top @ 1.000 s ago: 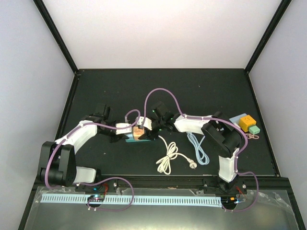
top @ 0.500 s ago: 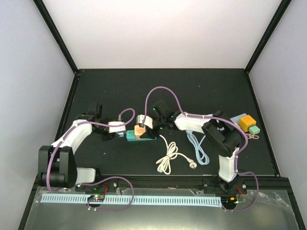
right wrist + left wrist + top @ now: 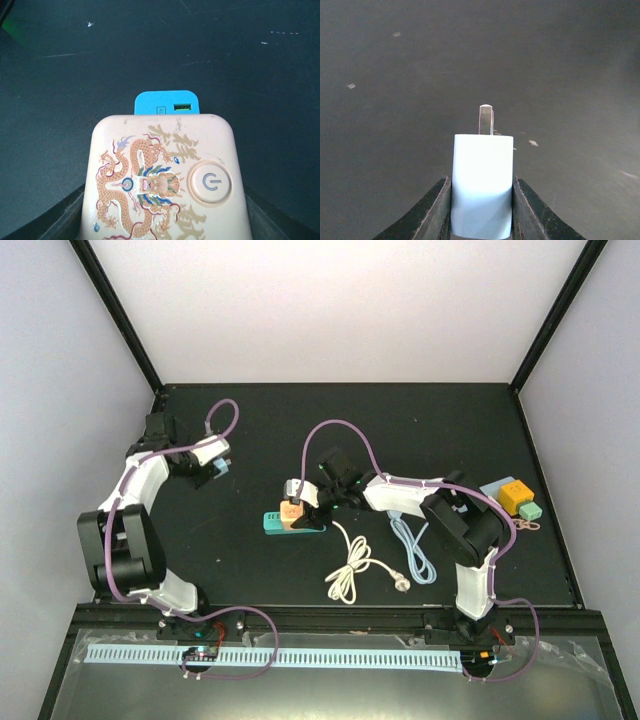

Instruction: Pull the plug off the socket

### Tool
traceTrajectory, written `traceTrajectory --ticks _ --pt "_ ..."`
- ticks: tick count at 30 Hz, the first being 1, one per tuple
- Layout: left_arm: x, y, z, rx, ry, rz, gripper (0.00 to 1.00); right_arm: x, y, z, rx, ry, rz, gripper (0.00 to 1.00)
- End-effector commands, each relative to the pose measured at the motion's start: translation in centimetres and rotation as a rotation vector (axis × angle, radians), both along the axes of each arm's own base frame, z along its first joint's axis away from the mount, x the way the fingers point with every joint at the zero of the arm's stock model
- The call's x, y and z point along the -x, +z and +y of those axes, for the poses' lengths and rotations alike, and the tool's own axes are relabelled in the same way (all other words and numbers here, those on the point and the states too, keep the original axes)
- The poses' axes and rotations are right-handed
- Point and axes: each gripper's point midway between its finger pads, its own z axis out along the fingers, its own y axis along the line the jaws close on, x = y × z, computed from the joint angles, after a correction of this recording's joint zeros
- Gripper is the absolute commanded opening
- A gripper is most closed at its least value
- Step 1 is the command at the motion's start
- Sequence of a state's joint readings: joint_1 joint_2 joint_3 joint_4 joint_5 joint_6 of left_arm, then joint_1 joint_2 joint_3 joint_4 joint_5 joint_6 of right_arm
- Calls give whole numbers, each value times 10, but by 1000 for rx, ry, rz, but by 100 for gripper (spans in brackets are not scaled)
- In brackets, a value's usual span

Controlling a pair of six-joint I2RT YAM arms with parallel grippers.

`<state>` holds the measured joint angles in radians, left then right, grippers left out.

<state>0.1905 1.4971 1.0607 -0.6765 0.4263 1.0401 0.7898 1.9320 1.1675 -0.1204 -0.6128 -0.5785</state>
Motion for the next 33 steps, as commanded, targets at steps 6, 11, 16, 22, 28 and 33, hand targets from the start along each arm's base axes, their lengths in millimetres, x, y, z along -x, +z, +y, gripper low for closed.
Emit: traceTrajectory --ticks 6,11,16,22,28,33 --pt "-89 14 71 -37 451 -117 4 2 -47 -32 178 -65 74 9" --pt "-114 12 103 -117 594 -163 7 2 -47 -31 176 -64 79 9" --pt "-131 8 128 -215 682 -220 11 2 -48 -31 174 -65 80 10" --pt "-150 -8 136 -341 671 -259 14 3 -48 -31 173 -66 86 10" --pt "-163 -24 137 -504 653 -319 19 3 -47 -29 168 -67 91 10" --pt "-171 -33 133 -579 656 -343 18 3 -47 -29 167 -67 94 10"
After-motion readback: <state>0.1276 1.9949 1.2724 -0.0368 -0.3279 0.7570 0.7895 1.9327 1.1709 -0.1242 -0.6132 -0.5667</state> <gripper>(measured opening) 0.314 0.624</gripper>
